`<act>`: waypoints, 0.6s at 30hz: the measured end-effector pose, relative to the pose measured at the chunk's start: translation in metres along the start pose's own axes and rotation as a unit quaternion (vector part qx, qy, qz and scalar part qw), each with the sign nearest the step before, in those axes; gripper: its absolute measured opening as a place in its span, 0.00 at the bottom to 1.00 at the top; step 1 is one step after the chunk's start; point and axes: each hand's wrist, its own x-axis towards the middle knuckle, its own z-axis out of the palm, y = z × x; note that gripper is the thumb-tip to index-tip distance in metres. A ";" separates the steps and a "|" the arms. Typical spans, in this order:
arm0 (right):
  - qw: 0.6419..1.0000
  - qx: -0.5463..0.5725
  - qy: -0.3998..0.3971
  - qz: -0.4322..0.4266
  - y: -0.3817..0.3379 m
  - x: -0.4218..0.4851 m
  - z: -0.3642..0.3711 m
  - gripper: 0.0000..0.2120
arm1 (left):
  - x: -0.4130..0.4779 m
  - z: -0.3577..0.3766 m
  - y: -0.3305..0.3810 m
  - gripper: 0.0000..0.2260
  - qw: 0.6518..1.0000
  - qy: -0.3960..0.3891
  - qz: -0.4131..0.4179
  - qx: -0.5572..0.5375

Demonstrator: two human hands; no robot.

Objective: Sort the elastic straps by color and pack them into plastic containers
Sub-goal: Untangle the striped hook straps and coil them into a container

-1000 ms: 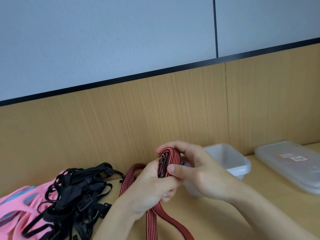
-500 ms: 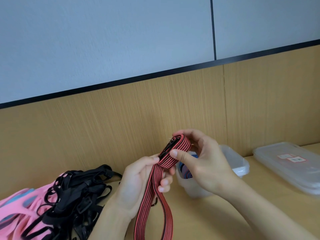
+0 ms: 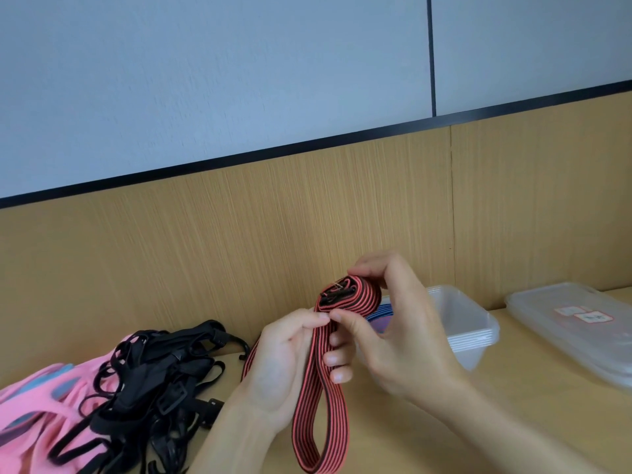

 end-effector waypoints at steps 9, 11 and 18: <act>0.987 -0.086 -0.011 -0.132 0.005 0.001 0.002 0.20 | -0.002 0.001 -0.004 0.14 0.992 -0.101 0.016 0.079; 0.987 -0.093 -0.016 -0.133 0.006 0.000 0.003 0.20 | -0.002 0.003 -0.006 0.17 0.989 -0.115 0.017 0.094; 0.991 -0.058 -0.062 -0.101 0.003 0.001 0.002 0.20 | 0.010 -0.005 -0.009 0.32 0.984 0.030 0.014 0.177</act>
